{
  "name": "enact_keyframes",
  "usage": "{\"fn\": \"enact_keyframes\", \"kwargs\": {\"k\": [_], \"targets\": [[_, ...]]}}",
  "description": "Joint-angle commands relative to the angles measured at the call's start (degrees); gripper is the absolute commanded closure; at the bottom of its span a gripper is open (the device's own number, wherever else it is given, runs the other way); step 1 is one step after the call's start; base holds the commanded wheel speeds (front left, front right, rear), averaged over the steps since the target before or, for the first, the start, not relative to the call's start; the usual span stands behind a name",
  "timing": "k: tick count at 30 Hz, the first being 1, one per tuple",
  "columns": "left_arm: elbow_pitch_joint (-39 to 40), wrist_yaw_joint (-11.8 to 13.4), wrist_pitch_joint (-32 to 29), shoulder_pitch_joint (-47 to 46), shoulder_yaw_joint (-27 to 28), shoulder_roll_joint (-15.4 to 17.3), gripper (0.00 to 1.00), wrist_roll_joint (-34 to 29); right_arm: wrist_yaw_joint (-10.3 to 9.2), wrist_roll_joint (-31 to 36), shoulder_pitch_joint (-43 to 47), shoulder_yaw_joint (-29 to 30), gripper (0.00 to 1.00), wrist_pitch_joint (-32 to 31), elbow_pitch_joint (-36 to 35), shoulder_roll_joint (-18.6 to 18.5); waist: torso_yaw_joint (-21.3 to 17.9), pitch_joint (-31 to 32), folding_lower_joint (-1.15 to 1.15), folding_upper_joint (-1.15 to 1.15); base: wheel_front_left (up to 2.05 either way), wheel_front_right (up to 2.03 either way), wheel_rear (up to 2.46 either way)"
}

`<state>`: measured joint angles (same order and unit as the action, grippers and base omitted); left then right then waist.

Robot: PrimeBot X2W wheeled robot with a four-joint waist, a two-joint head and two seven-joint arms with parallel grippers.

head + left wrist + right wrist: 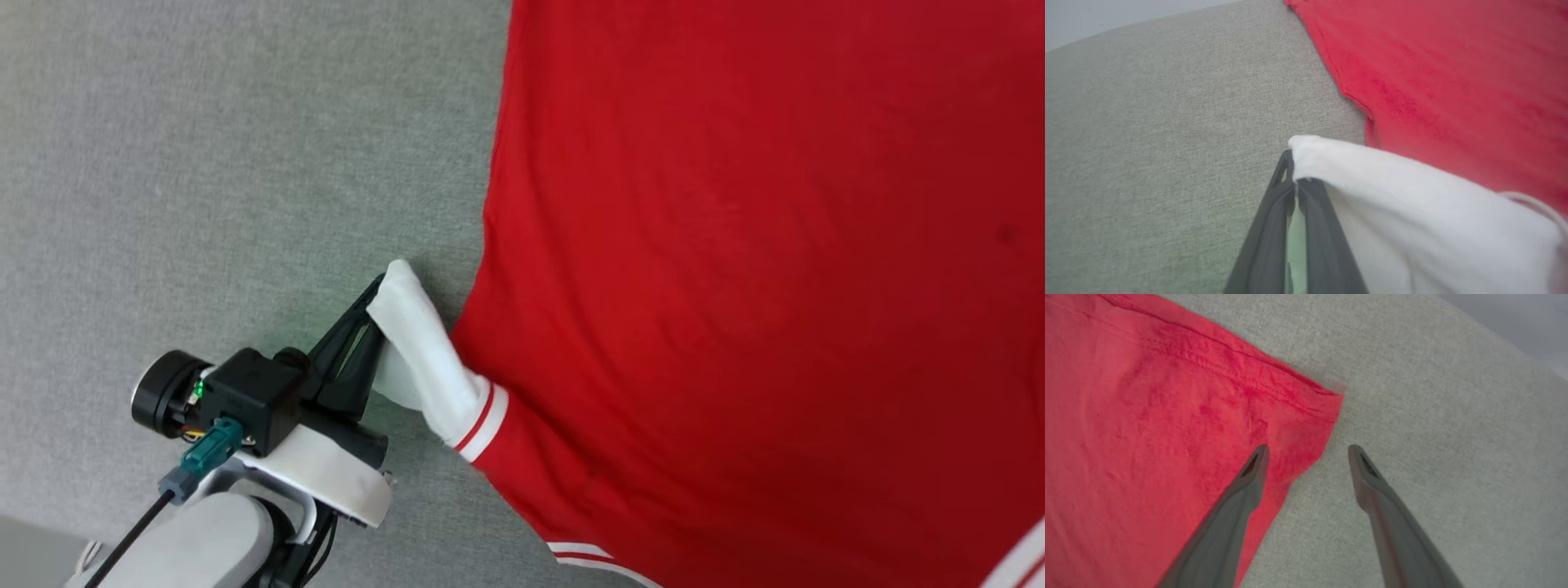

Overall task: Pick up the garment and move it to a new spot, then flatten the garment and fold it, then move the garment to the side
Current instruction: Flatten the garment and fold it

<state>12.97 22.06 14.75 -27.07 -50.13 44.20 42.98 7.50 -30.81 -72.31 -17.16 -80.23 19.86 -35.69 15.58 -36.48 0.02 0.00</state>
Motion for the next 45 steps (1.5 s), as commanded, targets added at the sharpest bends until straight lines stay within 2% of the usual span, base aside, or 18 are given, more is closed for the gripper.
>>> {"fn": "enact_keyframes", "kwargs": {"k": [1, 9, 10, 11, 15, 18, 21, 25, 29, 35, 38, 41, 45], "targets": [[0.31, -0.33, 0.23, -1.09, 0.28, -0.81, 1.00, -0.71, -0.02, 1.58, -0.70, 0.13, 0.00, -0.93, 0.76, 0.41, 2.70, -3.16, -0.02, 0.00, 0.00, 0.00, 0.00], [0.19, -0.85, 0.44, -1.35, 1.32, -2.62, 1.00, -2.35, -0.02, 2.38, 8.09, -0.56, 0.00, -0.58, 2.73, 1.05, 3.45, -4.62, -0.02, 0.00, 0.00, 0.00, 0.00], [0.19, -0.90, 0.46, -1.25, 1.47, -2.64, 1.00, -2.54, -0.02, 2.21, 8.82, -0.56, 0.40, -0.26, 2.61, 0.77, 3.42, -4.53, -0.02, 0.00, 0.00, 0.00, 0.00], [0.11, -0.98, 0.47, -1.07, 1.58, -2.66, 1.00, -2.59, -0.02, 2.12, 9.04, -0.35, 1.00, 0.12, 2.43, 0.52, 3.35, -4.32, -0.02, 0.00, 0.00, 0.00, 0.00], [-0.03, -0.96, 0.52, -0.06, 2.16, -2.58, 1.00, -2.98, -0.02, 2.42, 8.71, -0.93, 1.00, 2.18, 1.06, -1.08, 2.50, -2.29, -0.02, 0.00, 0.00, 0.00, 0.00], [-0.14, -0.80, 0.53, 1.28, 2.82, -2.16, 1.00, -2.78, -0.02, 1.05, 7.46, -1.51, 1.00, 5.03, 0.11, -0.36, 1.28, 0.63, -0.02, 0.00, 0.00, 0.00, 0.00], [-0.35, -0.48, 0.49, 2.60, 3.10, -1.63, 1.00, -2.73, -0.02, -1.38, 6.39, -1.22, 1.00, 8.34, -0.28, 0.73, -0.22, 4.00, -0.02, 0.00, 0.00, 0.00, 0.00], [-0.37, 0.07, 0.46, 4.81, 3.34, -0.31, 1.00, -2.20, -0.02, -5.46, 7.86, -3.45, 1.00, 11.51, -1.88, -0.04, -2.33, 8.84, -0.02, 0.00, 0.00, 0.00, 0.00], [0.20, 1.07, 0.02, 7.20, 3.32, 0.97, 1.00, -1.36, -0.02, -11.10, 11.79, -6.92, 1.00, 13.92, -6.95, -3.83, -4.62, 13.29, -0.02, 0.00, 0.00, 0.00, 0.00], [1.04, 2.61, -0.33, 10.70, 3.34, 2.64, 1.00, 0.12, -0.02, -18.49, 23.30, -9.08, 1.00, 17.76, -17.45, -12.50, -7.72, 17.86, -0.02, 0.00, 0.00, 0.00, 0.00], [1.17, 2.98, -0.45, 11.66, 3.40, 3.33, 1.00, 0.55, -0.02, -20.11, 28.43, -8.66, 1.00, 19.41, -20.44, -15.48, -8.57, 18.90, -0.02, 0.00, 0.00, 0.00, 0.00], [1.36, 3.54, -0.55, 13.06, 3.45, 3.98, 1.00, 1.10, -0.03, -22.02, 37.00, -7.20, 1.00, 22.13, -23.63, -19.37, -9.85, 20.26, -0.02, 0.00, 0.00, 0.00, 0.00], [1.52, 3.72, -0.69, 14.28, 3.41, 4.88, 1.00, 1.72, -0.02, -23.98, 50.72, -3.82, 1.00, 25.62, -25.41, -22.16, -11.09, 21.64, -0.02, 0.00, 0.00, 0.00, 0.00]]}}
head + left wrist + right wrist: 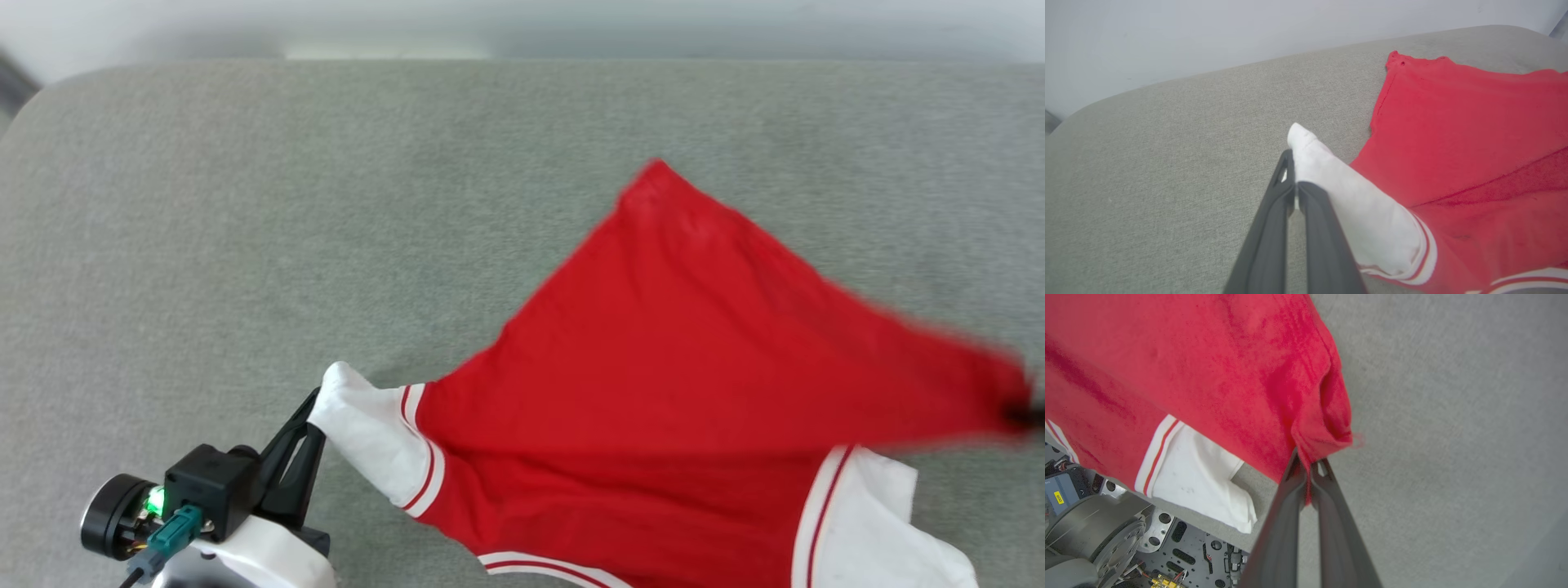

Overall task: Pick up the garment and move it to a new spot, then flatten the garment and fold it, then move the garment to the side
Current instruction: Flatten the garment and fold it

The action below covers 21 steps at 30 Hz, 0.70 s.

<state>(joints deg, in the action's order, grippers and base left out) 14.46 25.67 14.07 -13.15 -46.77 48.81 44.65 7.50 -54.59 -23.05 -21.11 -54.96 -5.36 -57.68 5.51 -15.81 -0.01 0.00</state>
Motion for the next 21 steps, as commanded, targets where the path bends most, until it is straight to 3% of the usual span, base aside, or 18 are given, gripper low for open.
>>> {"fn": "enact_keyframes", "kwargs": {"k": [1, 9, 14, 15, 16, 21], "targets": [[0.11, 0.16, -0.04, 0.66, 0.10, 0.51, 1.00, 0.24, -0.02, -0.51, 5.20, 0.90, 1.00, 1.21, -0.49, -0.41, -1.34, 1.21, 0.01, 0.00, 0.00, 0.00, 0.00], [0.65, 0.70, -0.18, 1.67, 0.29, 1.35, 1.00, 0.80, -0.03, -0.60, 30.10, 6.81, 1.00, 5.92, -2.00, 1.79, -2.96, 1.77, 0.01, 0.00, 0.00, 0.00, 0.00], [0.75, 0.90, -0.25, 1.52, 0.27, 1.40, 1.00, 0.71, -0.03, 2.21, 36.00, 9.78, 1.00, 8.68, -2.33, 6.10, -3.48, 1.52, 0.01, 0.00, 0.00, 0.00, 0.00], [0.74, 0.96, -0.26, 1.51, 0.22, 1.36, 1.00, 0.69, -0.03, 2.68, 36.05, 10.55, 0.55, 8.92, -2.49, 6.68, -3.58, 1.55, 0.01, 0.00, 0.00, 0.00, 0.00], [0.76, 0.96, -0.31, 1.51, 0.17, 1.33, 1.00, 0.67, -0.03, 3.16, 35.88, 11.53, 0.00, 9.21, -2.84, 7.01, -3.66, 1.61, 0.01, 0.00, 0.00, 0.00, 0.00], [1.02, 0.91, -0.56, 0.92, -0.09, 1.05, 1.00, 0.35, -0.02, 4.45, 31.90, 17.48, 0.00, 9.47, -7.19, 6.48, -3.40, 1.50, 0.01, 0.00, 0.00, 0.00, 0.00]]}}
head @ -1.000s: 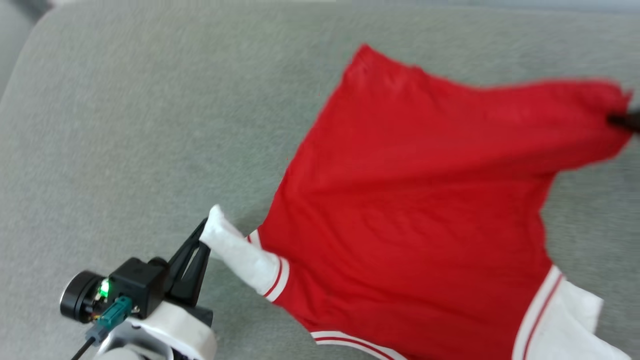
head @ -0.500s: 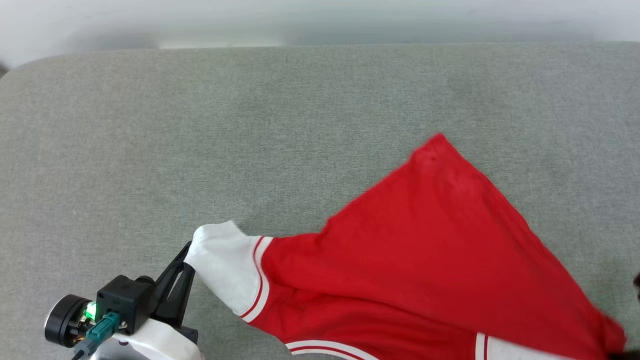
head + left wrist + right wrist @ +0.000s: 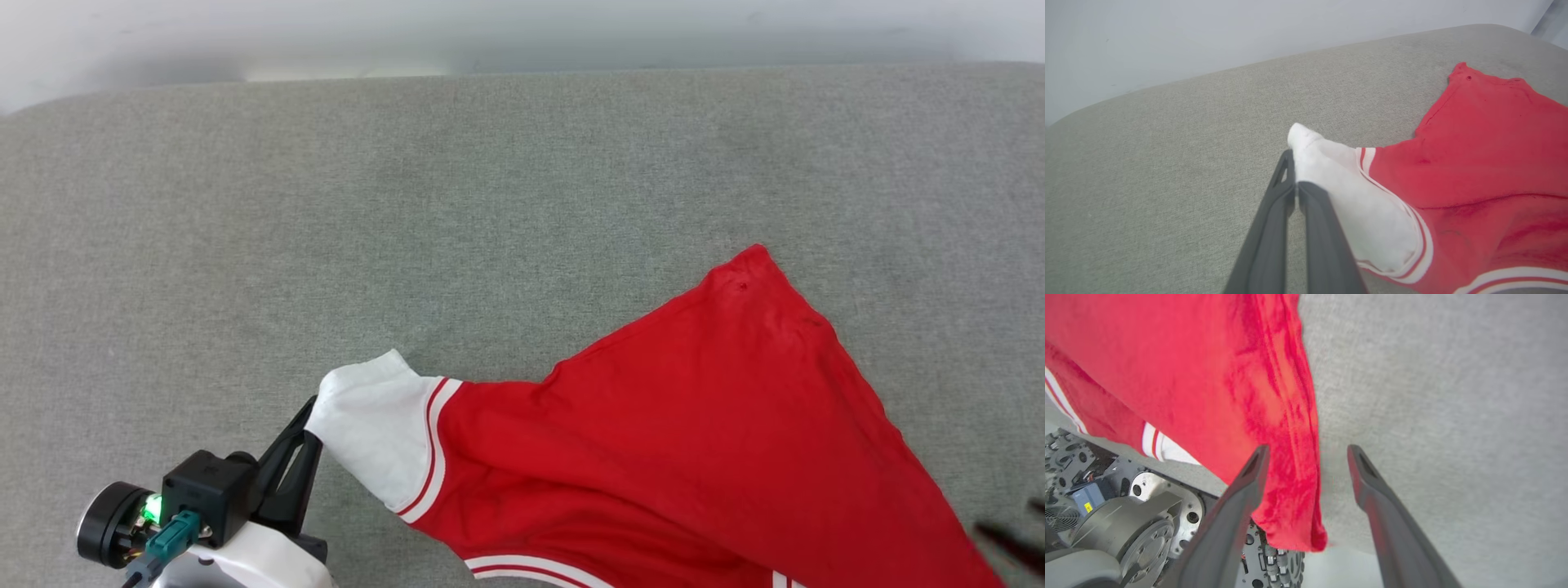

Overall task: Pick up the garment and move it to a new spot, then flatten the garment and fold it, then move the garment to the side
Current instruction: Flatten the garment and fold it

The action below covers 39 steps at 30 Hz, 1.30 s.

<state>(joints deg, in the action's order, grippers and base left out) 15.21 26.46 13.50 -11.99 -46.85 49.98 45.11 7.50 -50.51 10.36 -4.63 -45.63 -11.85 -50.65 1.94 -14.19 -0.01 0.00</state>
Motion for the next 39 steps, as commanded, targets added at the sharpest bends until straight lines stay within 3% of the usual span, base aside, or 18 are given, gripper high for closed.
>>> {"fn": "enact_keyframes", "kwargs": {"k": [1, 7, 13, 19, 25, 30, 36, 37, 38, 39], "targets": [[0.34, 0.08, -0.03, -0.51, -0.05, -0.23, 1.00, -0.24, -0.03, 0.65, -2.55, 2.11, 0.00, -0.21, -1.88, -1.05, 0.36, -0.34, 0.01, 0.00, 0.00, 0.00, 0.00], [0.52, -0.27, -0.18, -1.98, -0.44, -1.15, 1.00, -1.21, -0.02, 1.24, -12.44, 4.19, 0.00, -4.62, -7.89, -4.70, 1.72, -2.32, 0.01, 0.00, 0.00, 0.00, 0.00], [0.21, -1.05, -0.49, -4.52, -0.99, -2.27, 1.00, -2.52, -0.02, 1.87, -28.34, -5.55, 0.00, -13.56, -7.57, -6.24, 3.78, -5.55, 0.01, 0.00, 0.00, 0.00, 0.00], [-0.16, -2.01, -0.86, -7.93, -1.71, -4.26, 1.00, -4.30, -0.03, 4.40, -47.50, -17.46, 0.00, -22.76, 1.07, -0.93, 6.70, -9.76, 0.01, 0.00, 0.00, 0.00, 0.00], [-0.70, -2.63, -0.40, -10.36, -2.08, -6.38, 1.00, -5.72, -0.03, 7.53, -60.59, -26.24, 0.00, -25.85, 11.68, 4.79, 9.43, -13.71, 0.01, 0.00, 0.00, 0.00, 0.00], [-1.60, -3.39, -0.06, -11.61, -2.57, -8.16, 1.00, -6.13, -0.03, 8.53, -64.33, -32.58, 0.00, -24.82, 18.41, 6.68, 11.06, -15.59, 0.01, 0.00, 0.00, 0.00, 0.00], [-2.88, -3.74, 0.43, -11.98, -2.45, -9.06, 1.00, -6.24, -0.03, 6.06, -62.02, -39.65, 0.00, -21.04, 23.71, 7.21, 11.39, -15.90, 0.01, 0.00, 0.00, 0.00, 0.00], [-3.12, -3.79, 0.46, -11.89, -2.41, -9.15, 1.00, -6.16, -0.03, 5.78, -61.93, -40.44, 0.54, -20.26, 24.03, 7.01, 11.25, -15.73, 0.01, 0.00, 0.00, 0.00, 0.00], [-3.36, -3.97, 0.45, -11.82, -2.38, -9.23, 1.00, -6.05, -0.03, 5.35, -62.12, -40.95, 1.00, -19.16, 24.26, 6.85, 11.07, -15.45, 0.01, 0.00, 0.00, 0.00, 0.00], [-3.61, -4.17, 0.53, -11.82, -2.34, -9.31, 1.00, -5.95, -0.03, 5.10, -62.49, -41.37, 1.00, -18.14, 24.31, 6.62, 10.84, -15.05, 0.01, 0.00, 0.00, 0.00, 0.00]]}}
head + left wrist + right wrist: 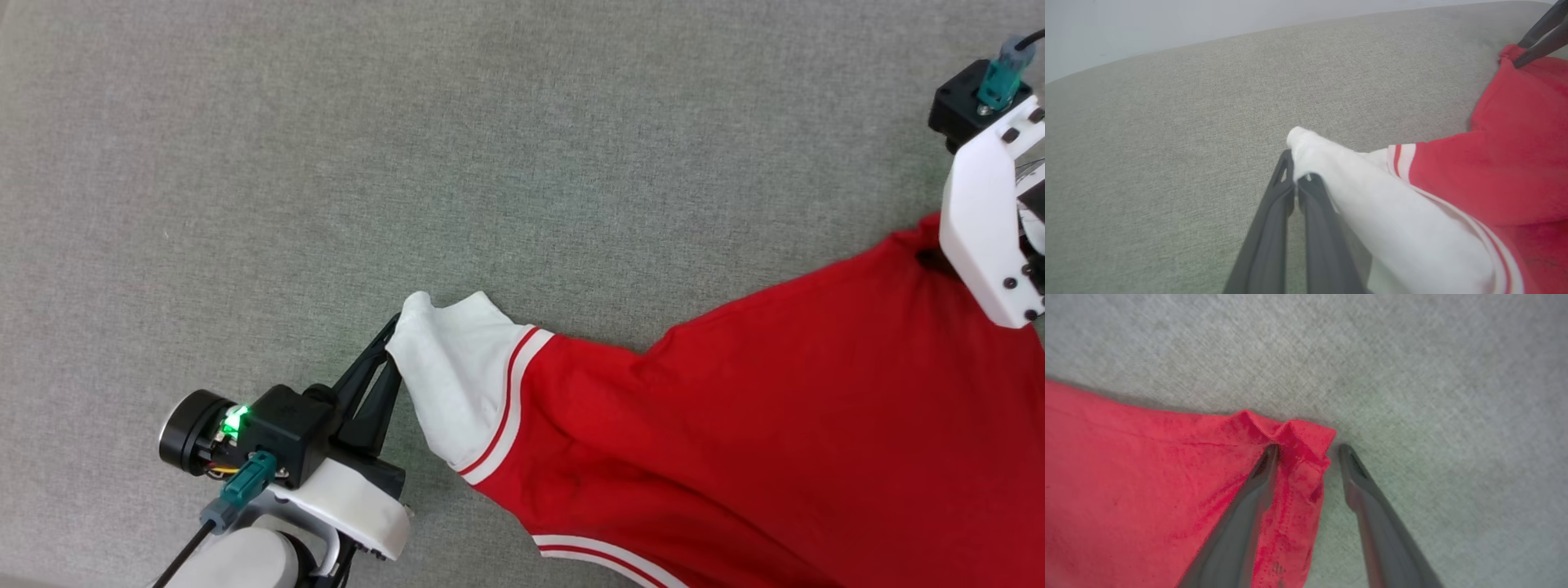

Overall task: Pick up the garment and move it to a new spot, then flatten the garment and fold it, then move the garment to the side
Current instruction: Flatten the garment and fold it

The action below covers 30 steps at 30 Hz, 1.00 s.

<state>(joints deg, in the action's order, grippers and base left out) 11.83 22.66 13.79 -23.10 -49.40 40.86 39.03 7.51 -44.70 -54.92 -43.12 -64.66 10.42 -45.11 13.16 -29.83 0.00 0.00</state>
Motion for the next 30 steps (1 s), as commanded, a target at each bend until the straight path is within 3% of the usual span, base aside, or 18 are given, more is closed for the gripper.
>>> {"fn": "enact_keyframes", "kwargs": {"k": [1, 11, 17, 30], "targets": [[-0.56, -0.45, 0.30, -0.75, 0.21, -0.22, 1.00, 0.13, -0.04, -0.84, 2.18, -2.99, 1.00, 2.40, 1.99, 0.90, -0.64, 1.10, 0.00, 0.00, 0.00, 0.00, 0.00], [-2.61, -1.90, -0.58, -2.69, -0.01, 1.25, 1.00, -1.21, -0.04, -3.75, 0.91, -2.33, 1.00, 17.85, 0.09, -1.19, -3.39, 9.25, 0.00, 0.00, 0.00, 0.00, 0.00], [-3.48, -4.32, -2.70, -7.84, 0.11, 1.14, 1.00, -2.13, -0.04, -4.46, 2.14, -0.44, 1.00, 28.29, -1.71, -2.59, -5.77, 13.78, 0.00, 0.00, 0.00, 0.00, 0.00], [-10.12, -13.80, -9.26, -29.48, 3.31, 0.94, 1.00, -3.82, -0.04, 1.93, -3.75, 8.49, 1.00, 42.28, 0.86, 1.74, -11.30, 14.14, 0.00, 0.00, 0.00, 0.00, 0.00]]}}
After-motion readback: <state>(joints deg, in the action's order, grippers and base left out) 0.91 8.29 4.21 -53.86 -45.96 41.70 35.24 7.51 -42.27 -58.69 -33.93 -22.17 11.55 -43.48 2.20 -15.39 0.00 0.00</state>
